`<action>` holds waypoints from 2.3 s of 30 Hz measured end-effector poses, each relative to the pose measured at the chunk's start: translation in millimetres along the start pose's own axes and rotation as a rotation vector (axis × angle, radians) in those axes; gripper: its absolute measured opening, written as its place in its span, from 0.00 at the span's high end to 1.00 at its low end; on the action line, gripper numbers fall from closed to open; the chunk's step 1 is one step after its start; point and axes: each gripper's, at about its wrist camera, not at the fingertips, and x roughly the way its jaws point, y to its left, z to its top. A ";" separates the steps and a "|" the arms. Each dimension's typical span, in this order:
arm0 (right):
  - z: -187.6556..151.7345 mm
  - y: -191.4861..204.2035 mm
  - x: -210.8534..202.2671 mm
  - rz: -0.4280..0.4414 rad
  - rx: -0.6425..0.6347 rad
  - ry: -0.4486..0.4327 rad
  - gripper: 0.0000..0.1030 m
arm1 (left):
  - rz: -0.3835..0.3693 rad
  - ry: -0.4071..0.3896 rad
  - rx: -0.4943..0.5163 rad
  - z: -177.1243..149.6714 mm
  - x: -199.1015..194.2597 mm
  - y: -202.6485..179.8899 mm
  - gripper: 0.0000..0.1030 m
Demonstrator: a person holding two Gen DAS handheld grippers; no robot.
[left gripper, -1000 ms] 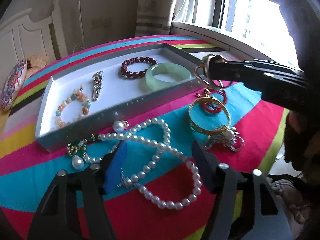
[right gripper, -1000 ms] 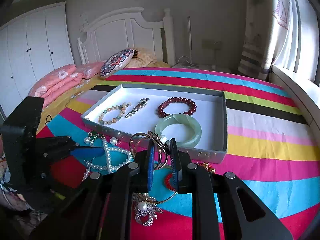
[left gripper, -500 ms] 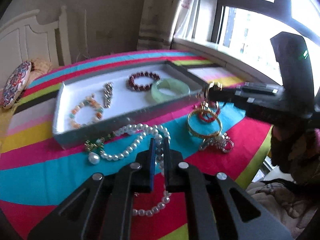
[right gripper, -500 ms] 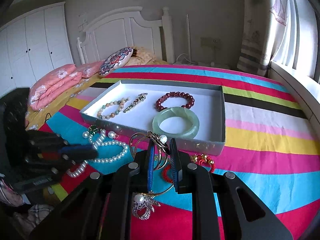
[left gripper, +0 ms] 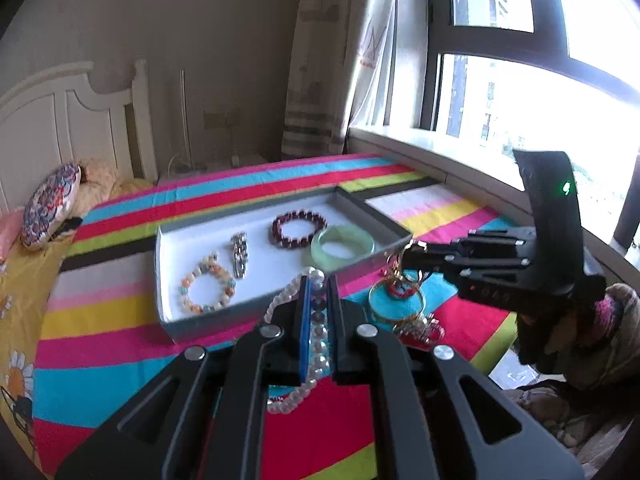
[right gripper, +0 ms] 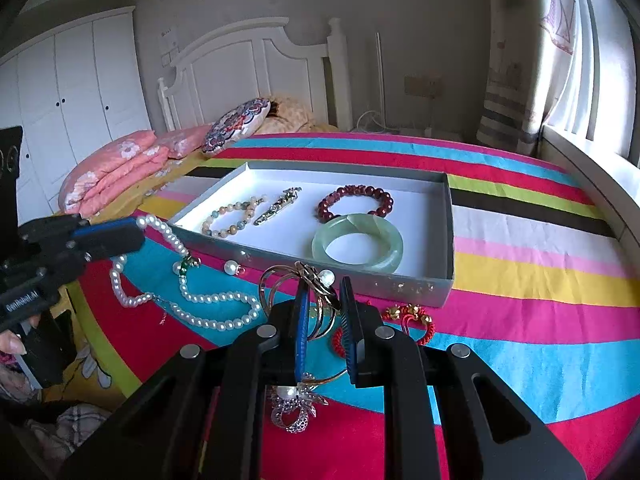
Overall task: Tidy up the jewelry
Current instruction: 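Grasp the pearl necklace with the left gripper while the right grasps the gold hoop rings, then lift the pearl necklace and gold hoop rings up over the gray tray with both grippers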
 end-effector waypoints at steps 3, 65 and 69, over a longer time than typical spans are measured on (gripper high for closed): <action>1.2 0.3 -2.3 0.002 -0.001 -0.008 0.83 | 0.006 -0.029 0.013 8.4 -9.4 -2.7 0.94; 79.9 -72.6 138.5 -0.136 0.083 0.276 0.83 | 0.178 0.119 0.228 64.5 136.0 36.4 0.93; 81.6 -69.4 141.2 -0.145 0.082 0.283 0.83 | 0.173 0.157 0.203 51.2 153.2 46.7 0.93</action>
